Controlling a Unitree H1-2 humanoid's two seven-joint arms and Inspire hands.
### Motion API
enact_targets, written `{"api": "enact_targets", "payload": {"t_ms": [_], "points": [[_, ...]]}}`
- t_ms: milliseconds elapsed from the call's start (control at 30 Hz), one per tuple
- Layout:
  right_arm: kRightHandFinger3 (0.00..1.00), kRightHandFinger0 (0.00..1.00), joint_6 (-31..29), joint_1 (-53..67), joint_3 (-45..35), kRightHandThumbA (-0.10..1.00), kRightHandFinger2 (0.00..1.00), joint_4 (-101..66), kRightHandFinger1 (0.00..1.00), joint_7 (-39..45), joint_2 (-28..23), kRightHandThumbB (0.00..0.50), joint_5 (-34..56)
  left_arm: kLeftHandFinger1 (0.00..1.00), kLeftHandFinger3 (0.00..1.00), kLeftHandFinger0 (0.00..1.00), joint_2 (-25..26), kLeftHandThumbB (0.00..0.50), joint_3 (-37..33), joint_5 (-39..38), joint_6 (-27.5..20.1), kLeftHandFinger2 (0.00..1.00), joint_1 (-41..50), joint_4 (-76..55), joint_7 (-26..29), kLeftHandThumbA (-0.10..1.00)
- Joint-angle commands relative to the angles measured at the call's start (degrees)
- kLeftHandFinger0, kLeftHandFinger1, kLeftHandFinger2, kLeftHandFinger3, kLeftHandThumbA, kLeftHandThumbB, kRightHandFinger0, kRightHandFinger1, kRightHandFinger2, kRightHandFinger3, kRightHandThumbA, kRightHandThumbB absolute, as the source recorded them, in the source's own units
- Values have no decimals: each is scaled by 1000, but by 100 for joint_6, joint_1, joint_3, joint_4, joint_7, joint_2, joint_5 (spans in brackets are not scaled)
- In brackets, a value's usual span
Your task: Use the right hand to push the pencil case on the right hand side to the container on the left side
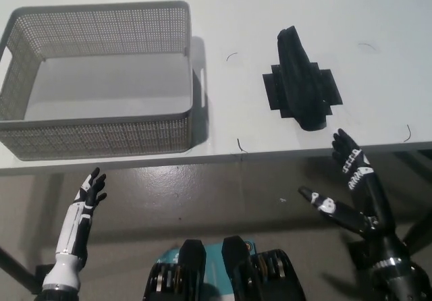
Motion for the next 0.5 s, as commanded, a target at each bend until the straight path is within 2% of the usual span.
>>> {"api": "enact_targets", "payload": {"t_ms": [0,33,167,267,400,467], "points": [[1000,1000,-228,97,-134,1000,1000,-560,1000,62,-136,196,272,1000,1000,1000,127,286,79,87,-347,1000,-126,-40,191,1000],[1000,1000,-298,87,-182,1000,1000,-620,1000,73,-179,169,351,1000,1000,1000,120,289,87,60,-347,1000,-119,-49,167,1000],[1000,1000,-263,-114,-397,1000,1000,-785,1000,-35,-280,225,425,1000,1000,1000,110,289,95,28,-347,1000,-105,-74,123,1000],[1000,1000,-298,-390,-561,1000,1000,-705,1000,-47,-327,199,619,1000,1000,1000,101,284,78,60,-347,1000,-117,-69,140,1000],[1000,1000,-155,-909,-797,1000,1000,-394,1000,-231,-333,251,594,1000,1000,1000,114,291,49,98,-347,1000,-155,-41,147,1000],[1000,1000,-146,-1108,-870,1000,1000,-227,1000,-245,-347,262,586,1000,1000,1000,115,299,62,58,-347,1000,-158,-40,112,1000]]}}
